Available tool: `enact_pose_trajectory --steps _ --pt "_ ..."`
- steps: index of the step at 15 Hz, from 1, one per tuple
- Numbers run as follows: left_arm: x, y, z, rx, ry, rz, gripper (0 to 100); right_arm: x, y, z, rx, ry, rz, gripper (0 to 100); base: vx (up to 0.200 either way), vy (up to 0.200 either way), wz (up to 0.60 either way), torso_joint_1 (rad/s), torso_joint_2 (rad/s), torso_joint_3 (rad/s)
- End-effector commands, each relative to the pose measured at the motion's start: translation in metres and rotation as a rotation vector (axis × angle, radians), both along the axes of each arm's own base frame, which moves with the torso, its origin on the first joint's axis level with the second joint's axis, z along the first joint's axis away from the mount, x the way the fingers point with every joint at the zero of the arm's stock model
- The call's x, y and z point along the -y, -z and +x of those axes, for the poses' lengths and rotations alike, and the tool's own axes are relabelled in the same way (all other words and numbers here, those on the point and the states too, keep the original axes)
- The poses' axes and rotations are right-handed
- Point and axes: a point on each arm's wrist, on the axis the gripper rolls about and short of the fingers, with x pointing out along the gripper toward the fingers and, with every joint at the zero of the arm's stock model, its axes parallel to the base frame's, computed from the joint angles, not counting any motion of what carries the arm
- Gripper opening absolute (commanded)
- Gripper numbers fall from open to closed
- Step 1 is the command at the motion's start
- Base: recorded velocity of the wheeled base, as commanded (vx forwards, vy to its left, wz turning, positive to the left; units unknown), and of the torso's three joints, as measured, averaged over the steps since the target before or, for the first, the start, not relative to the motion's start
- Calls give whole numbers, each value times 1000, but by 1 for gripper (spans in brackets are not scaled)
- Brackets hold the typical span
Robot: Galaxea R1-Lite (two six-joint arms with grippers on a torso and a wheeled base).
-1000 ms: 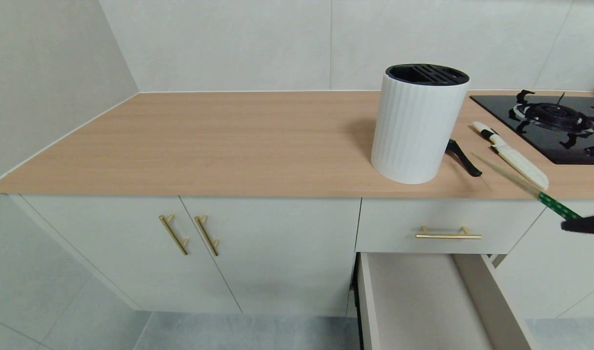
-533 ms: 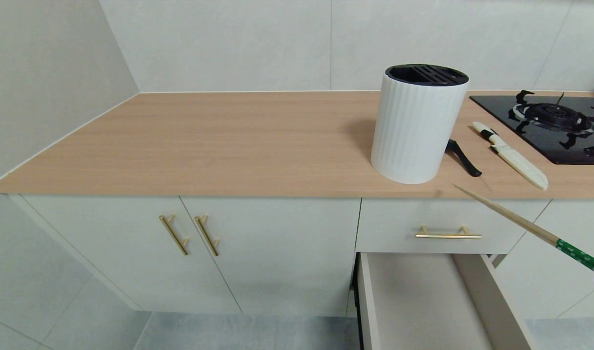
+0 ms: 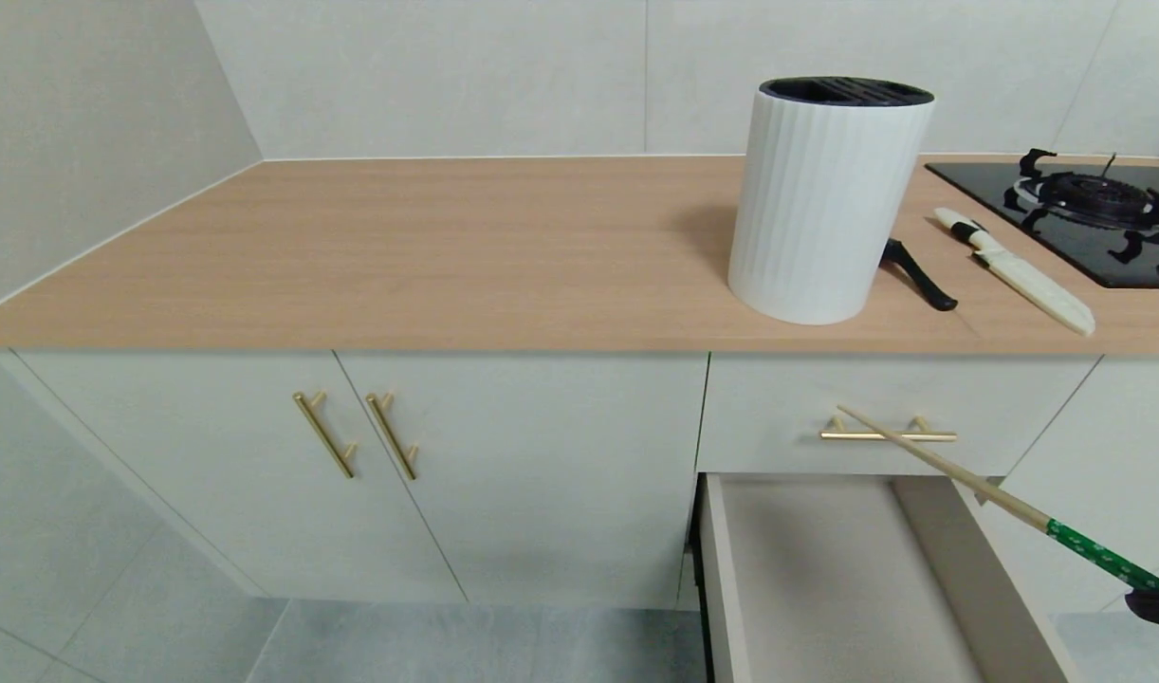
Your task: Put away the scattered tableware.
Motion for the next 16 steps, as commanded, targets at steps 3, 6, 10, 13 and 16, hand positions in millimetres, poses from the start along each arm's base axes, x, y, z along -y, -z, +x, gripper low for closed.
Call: enact_pose_trajectory --steps 3,6,10,13,16 --pt "0 0 0 0 0 0 100 -6 12 0 -41 -58 -14 0 0 0 0 -199 473 256" --pt "0 0 0 0 0 0 100 -8 19 4 -38 -69 -16 0 0 0 0 -204 470 263" --pt "0 0 0 0 0 0 100 -12 29 13 -69 -86 -31 0 0 0 0 -181 455 260" --pt "0 0 0 0 0 0 100 -13 32 15 -86 -89 -35 0 0 0 0 -92 259 137" --pt "0 0 0 0 0 0 100 -15 38 21 -84 -88 -35 0 0 0 0 -13 47 28"
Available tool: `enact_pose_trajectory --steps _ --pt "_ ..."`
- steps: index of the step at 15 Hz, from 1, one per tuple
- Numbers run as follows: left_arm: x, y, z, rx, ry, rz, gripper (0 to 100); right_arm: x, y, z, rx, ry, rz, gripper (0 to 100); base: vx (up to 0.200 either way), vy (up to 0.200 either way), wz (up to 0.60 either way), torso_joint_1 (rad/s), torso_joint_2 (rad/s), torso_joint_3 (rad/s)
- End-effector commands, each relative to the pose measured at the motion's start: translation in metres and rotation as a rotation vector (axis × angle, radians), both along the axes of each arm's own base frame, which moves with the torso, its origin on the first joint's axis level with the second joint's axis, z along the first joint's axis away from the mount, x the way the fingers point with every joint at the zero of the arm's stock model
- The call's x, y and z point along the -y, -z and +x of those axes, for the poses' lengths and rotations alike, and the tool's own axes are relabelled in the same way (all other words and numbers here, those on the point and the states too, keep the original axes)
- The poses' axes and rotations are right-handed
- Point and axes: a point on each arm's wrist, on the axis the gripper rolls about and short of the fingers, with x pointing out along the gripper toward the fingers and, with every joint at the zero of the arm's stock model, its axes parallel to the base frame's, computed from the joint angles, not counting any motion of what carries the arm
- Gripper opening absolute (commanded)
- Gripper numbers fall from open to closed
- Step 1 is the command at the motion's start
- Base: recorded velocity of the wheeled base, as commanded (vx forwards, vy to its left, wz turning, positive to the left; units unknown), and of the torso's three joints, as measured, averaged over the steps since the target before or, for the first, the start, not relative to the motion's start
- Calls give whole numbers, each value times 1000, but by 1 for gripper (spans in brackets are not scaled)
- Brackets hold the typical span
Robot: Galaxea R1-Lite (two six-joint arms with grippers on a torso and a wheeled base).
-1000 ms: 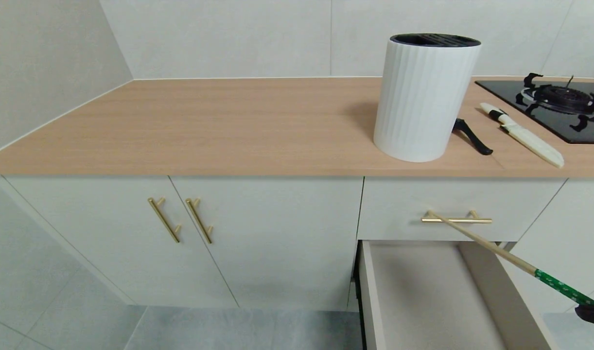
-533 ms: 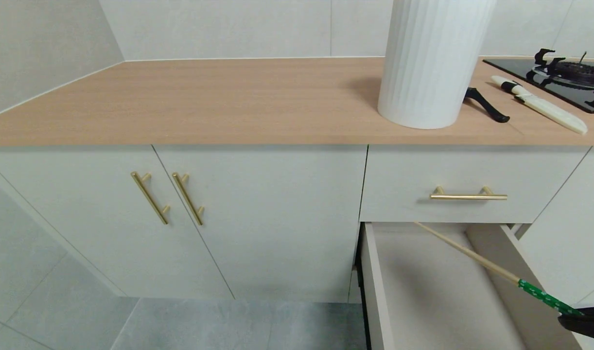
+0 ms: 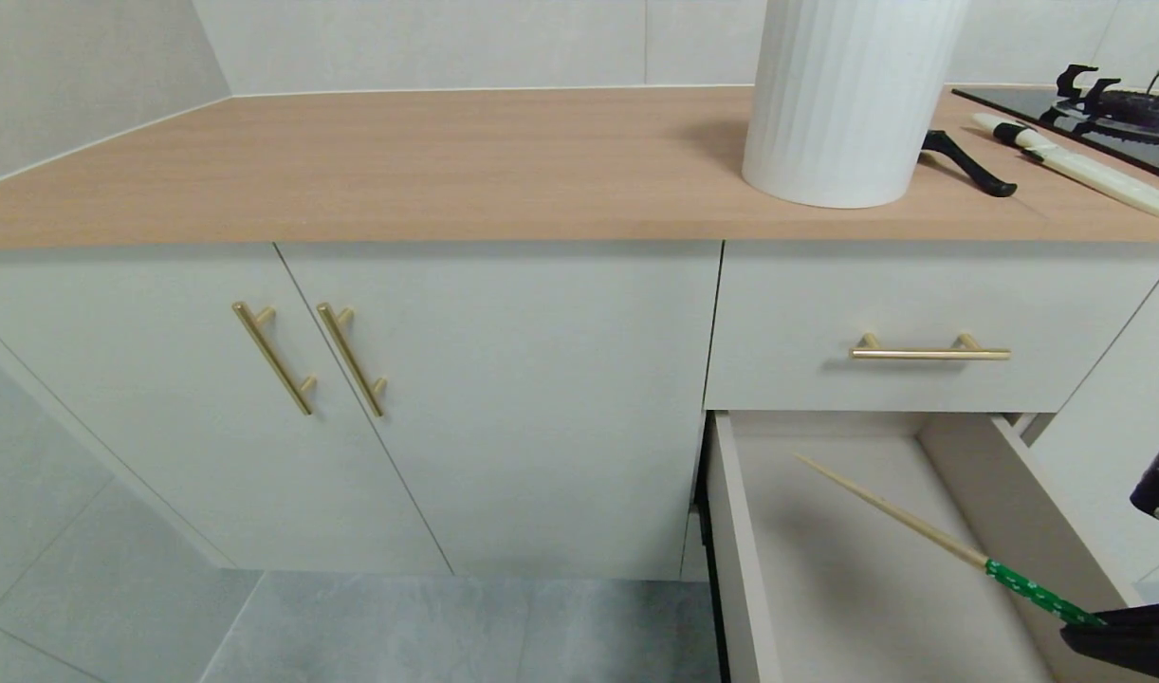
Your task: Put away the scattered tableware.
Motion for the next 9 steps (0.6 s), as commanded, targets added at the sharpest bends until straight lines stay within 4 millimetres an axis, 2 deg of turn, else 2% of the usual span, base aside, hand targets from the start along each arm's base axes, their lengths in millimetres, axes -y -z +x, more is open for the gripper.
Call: enact_pose_trajectory --steps 1,3,6,7,9 --pt "0 0 0 0 0 0 100 -3 9 9 -28 -1 -8 0 0 0 0 0 0 0" --pt "0 0 0 0 0 0 100 -6 20 18 -58 2 -16 0 0 0 0 0 0 0" --pt "0 0 0 0 0 0 100 -17 38 54 -138 120 -35 0 0 0 0 0 0 0" --pt "0 0 0 0 0 0 100 -17 38 54 -138 120 -35 0 0 0 0 0 0 0" --pt "0 0 0 0 0 0 100 -43 53 81 -256 262 12 0 0 0 0 0 0 0"
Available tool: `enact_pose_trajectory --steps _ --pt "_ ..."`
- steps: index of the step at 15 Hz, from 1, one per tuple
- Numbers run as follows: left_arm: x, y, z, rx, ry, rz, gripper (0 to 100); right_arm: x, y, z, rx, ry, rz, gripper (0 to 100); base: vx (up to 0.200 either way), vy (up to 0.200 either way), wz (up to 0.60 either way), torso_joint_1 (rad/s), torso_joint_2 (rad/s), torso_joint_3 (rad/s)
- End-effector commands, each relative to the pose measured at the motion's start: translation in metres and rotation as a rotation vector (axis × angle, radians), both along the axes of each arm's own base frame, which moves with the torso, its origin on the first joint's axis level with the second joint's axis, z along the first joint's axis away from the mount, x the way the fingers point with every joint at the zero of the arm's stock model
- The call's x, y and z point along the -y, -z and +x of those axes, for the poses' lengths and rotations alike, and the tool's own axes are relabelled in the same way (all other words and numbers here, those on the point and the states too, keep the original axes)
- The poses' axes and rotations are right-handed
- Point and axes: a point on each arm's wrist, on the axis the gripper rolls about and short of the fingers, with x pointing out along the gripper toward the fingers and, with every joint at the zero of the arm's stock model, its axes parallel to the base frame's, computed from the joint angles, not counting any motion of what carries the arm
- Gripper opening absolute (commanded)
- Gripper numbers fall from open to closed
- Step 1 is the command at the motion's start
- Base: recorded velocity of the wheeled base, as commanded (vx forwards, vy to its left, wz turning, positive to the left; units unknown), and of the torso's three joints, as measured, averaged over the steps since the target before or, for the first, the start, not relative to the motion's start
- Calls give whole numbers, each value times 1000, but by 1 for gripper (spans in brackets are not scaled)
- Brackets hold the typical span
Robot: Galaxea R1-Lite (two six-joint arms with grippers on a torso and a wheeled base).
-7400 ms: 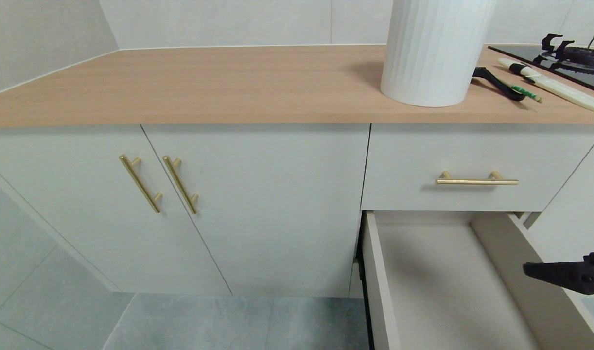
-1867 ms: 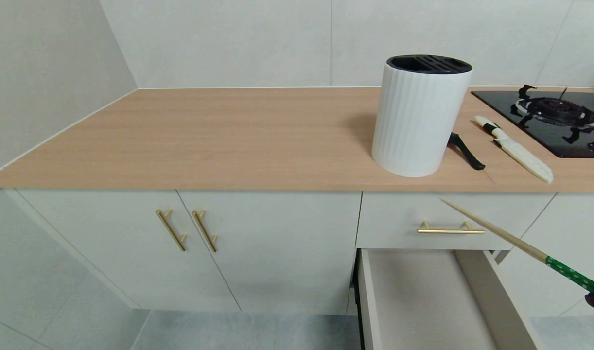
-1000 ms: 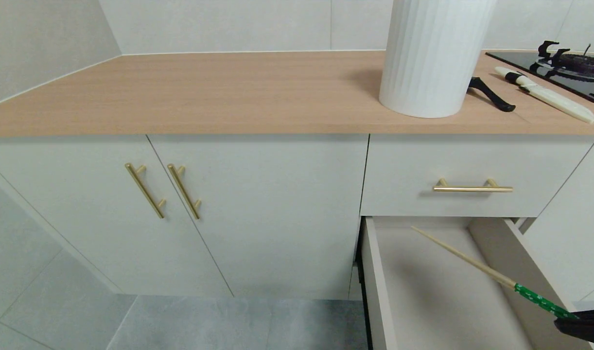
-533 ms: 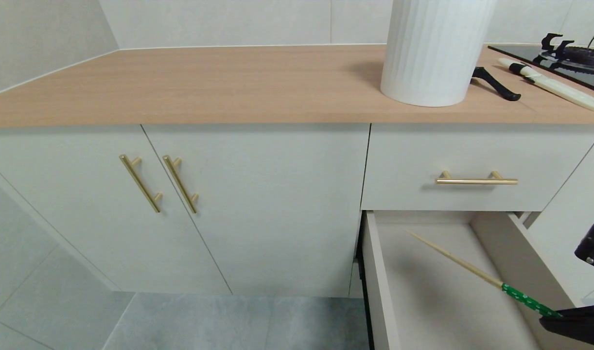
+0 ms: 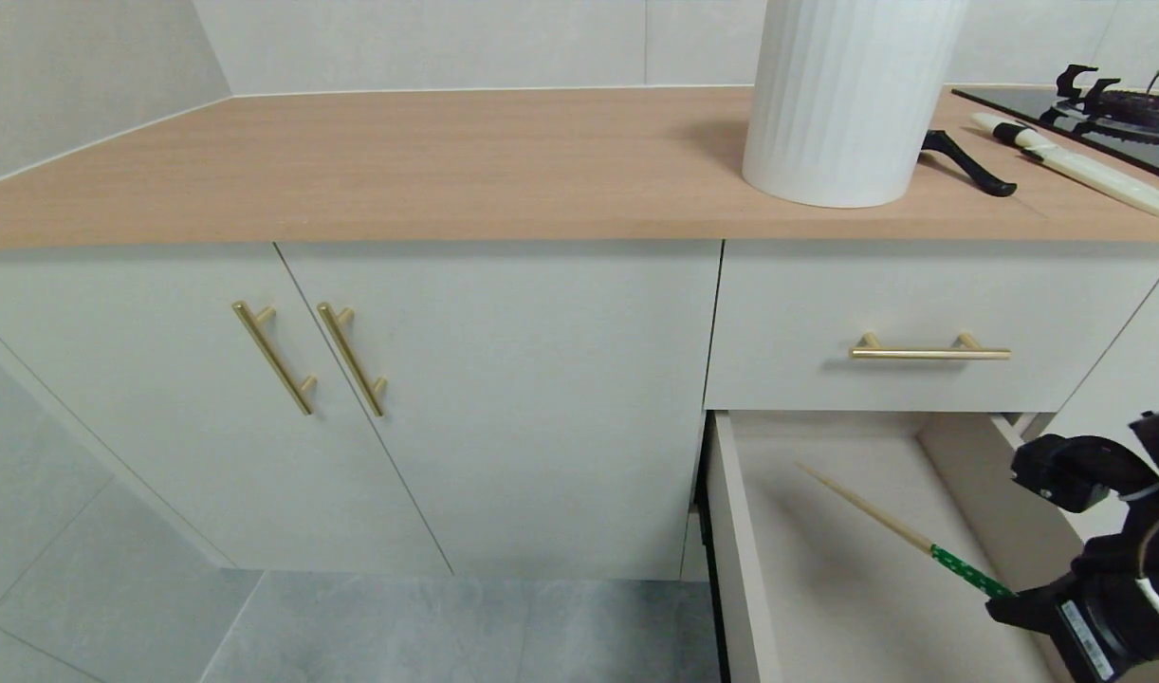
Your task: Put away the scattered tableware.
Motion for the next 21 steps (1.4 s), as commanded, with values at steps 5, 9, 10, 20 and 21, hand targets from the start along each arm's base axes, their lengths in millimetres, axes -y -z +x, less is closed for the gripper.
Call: enact_pose_trajectory --steps 5,9,10,20,21 --pt "0 0 0 -1 0 0 100 -51 59 59 -167 164 62 0 0 0 0 0 0 0" --pt "0 0 0 -1 0 0 100 -61 95 79 -121 261 36 0 0 0 0 0 0 0" --pt "0 0 0 -1 0 0 100 -63 103 83 -126 280 23 0 0 0 0 0 0 0" --pt "0 0 0 -1 0 0 100 -71 133 94 -145 294 18 0 0 0 0 0 0 0" --pt "0 0 0 -1 0 0 100 -71 135 95 -139 296 21 0 0 0 0 0 0 0"
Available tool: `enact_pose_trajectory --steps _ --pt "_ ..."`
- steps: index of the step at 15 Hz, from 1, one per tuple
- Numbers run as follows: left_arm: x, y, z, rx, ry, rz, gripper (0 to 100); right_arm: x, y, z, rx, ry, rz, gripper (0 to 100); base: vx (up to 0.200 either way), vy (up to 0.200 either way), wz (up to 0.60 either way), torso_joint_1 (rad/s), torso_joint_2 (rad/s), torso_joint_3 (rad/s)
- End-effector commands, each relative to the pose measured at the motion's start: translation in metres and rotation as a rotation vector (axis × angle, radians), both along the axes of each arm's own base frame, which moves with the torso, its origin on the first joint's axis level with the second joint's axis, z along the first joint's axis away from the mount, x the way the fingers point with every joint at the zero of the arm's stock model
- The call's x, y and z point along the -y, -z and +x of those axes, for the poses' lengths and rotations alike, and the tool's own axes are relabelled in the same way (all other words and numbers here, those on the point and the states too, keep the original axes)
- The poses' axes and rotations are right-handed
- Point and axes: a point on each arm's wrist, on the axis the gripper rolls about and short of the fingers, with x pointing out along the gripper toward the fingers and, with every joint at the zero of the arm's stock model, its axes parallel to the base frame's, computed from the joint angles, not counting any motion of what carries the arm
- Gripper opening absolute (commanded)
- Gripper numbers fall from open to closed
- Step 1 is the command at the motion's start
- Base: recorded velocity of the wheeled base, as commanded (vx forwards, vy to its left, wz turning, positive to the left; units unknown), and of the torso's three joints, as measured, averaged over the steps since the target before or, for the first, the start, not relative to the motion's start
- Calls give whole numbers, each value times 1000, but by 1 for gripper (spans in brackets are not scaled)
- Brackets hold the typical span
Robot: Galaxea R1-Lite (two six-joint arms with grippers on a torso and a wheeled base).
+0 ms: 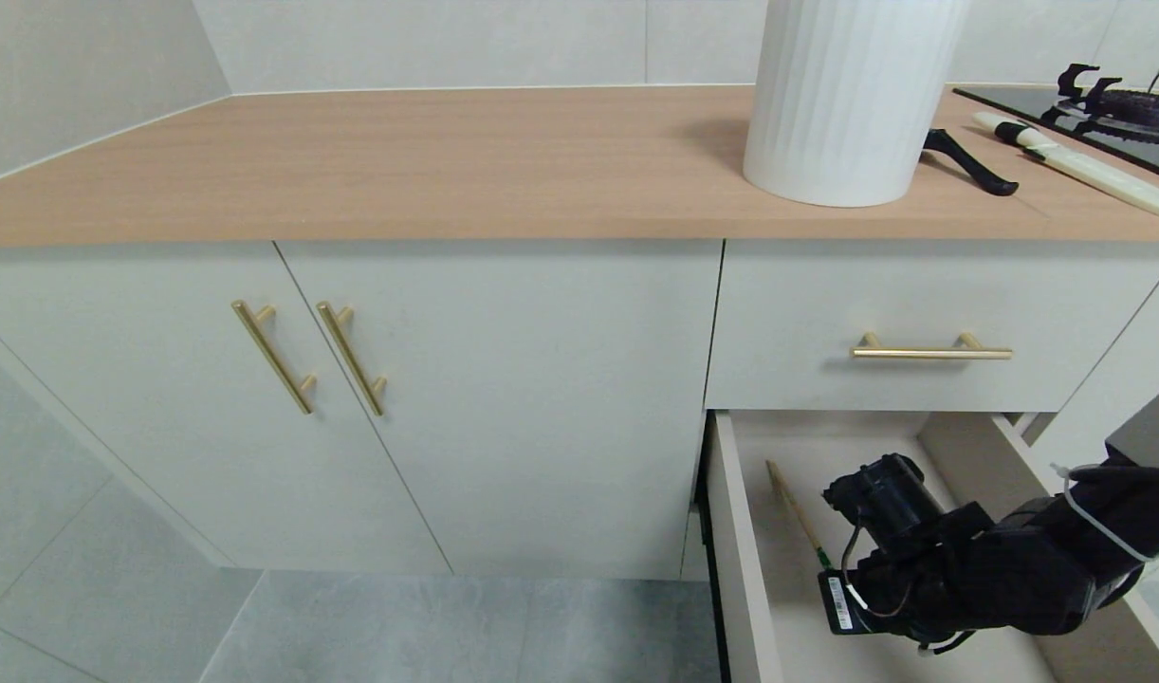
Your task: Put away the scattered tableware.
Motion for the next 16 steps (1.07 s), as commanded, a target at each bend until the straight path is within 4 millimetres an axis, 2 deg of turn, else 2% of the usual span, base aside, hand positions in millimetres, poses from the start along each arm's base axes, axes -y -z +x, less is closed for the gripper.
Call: enact_pose_trajectory --steps 1,15,16 --pt "0 0 0 0 0 0 100 1 8 -1 -11 2 -10 0 0 0 0 0 0 0" --pt "0 0 0 0 0 0 100 1 6 1 11 10 -12 0 0 0 0 0 0 0" --pt "0 0 0 0 0 0 100 1 7 0 10 10 -13 100 0 0 0 0 0 0"
